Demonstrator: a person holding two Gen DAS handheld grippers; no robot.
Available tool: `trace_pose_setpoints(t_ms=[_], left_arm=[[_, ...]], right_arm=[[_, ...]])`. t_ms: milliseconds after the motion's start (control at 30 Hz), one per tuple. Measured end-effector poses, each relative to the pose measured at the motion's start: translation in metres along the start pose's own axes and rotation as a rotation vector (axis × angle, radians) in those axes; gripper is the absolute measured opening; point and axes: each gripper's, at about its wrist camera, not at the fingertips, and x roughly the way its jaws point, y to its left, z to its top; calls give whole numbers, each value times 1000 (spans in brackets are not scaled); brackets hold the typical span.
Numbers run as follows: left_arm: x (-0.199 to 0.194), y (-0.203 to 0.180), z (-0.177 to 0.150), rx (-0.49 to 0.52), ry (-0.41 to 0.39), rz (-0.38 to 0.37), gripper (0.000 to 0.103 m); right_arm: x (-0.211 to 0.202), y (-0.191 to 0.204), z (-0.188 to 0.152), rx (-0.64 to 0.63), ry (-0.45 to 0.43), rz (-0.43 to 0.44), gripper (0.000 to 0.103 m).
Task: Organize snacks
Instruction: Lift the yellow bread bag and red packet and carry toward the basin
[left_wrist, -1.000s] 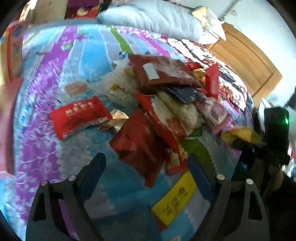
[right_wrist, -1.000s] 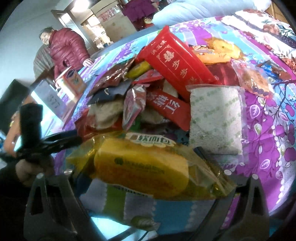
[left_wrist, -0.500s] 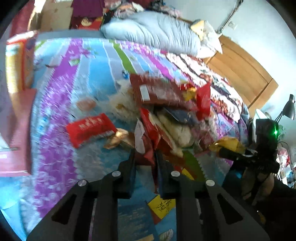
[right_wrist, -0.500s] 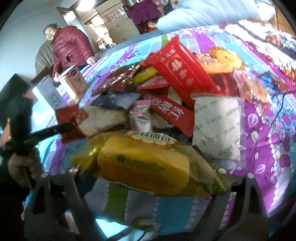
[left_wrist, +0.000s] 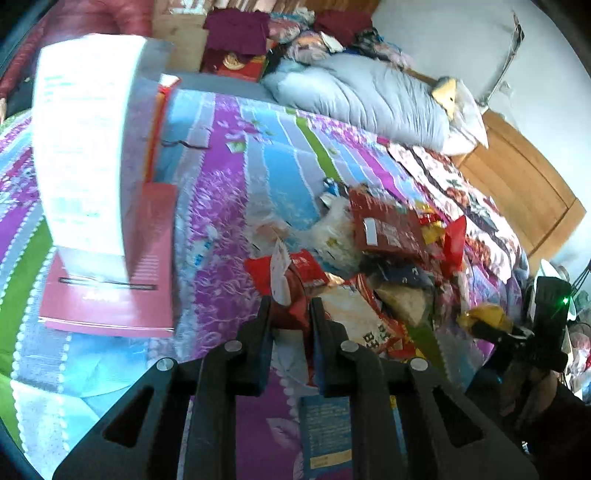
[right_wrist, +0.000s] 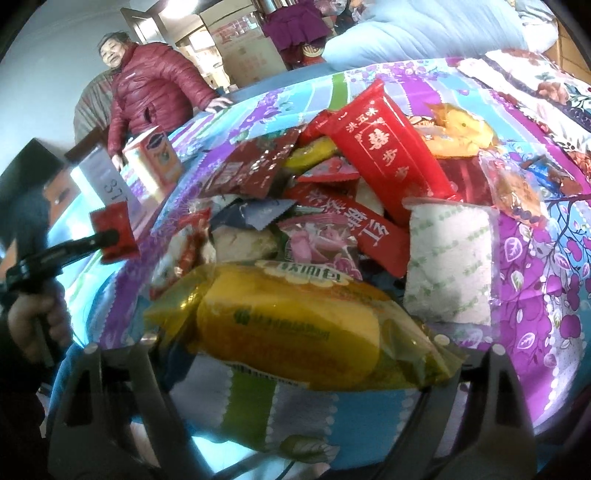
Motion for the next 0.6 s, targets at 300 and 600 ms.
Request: trace_pose_setpoints(t_ms=[300,600], left_arm=[[-58,-33,26,81,-159,8,17],[-151,-3,65,31,-366,128,17]], right_arm=[[-33,33,26,-91,-104,-1,87],[-50,116,77,-269,-195,94,87]])
